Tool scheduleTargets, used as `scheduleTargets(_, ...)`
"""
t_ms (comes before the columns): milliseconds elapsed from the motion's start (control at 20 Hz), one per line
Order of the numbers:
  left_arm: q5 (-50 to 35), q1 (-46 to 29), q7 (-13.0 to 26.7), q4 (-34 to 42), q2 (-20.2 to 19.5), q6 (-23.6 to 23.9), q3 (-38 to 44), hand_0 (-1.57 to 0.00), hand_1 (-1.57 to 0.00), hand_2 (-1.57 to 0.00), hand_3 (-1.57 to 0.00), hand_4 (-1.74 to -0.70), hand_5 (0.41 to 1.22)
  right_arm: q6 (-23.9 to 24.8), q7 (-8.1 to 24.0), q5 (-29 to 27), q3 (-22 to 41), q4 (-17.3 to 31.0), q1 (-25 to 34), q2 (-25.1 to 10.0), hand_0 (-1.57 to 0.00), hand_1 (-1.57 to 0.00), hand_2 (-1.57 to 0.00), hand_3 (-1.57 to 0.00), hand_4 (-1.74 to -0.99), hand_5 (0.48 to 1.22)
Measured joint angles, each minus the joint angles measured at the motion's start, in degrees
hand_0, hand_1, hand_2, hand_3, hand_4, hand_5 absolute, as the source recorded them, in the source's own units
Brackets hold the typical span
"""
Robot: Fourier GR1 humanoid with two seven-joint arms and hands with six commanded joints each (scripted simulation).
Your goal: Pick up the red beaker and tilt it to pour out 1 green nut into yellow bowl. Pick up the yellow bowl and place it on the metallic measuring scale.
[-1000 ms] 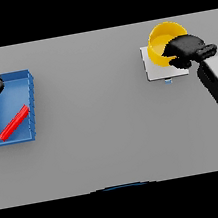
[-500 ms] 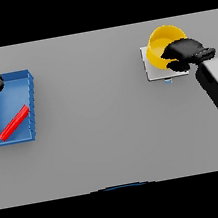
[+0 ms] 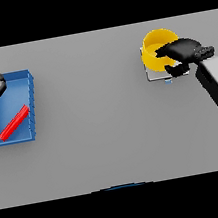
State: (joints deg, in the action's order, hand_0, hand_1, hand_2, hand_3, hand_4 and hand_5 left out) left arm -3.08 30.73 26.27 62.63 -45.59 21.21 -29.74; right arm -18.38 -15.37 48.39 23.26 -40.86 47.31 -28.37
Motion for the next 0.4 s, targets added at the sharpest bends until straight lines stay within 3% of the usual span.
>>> scheduleTargets(150, 0.1, 0.1, 0.1, -0.1, 0.2, 0.1, -0.1, 0.00, 0.00, 0.00, 0.00, -0.72, 0.664, 0.5, -0.2, -0.1, -0.3, 0.1, 0.0, 0.0, -0.07, -0.06, -0.08, -0.27, -1.523, 0.798)
scheduleTargets(400, 0.0, 0.2, 0.3, 0.6, -0.2, -0.2, 0.0, 0.00, 0.00, 0.00, 0.00, -0.73, 0.665, -1.1, 2.1, -0.5, -0.8, 1.0, 0.3, -0.2, -0.02, -0.02, -0.03, -0.15, -1.478, 0.738)
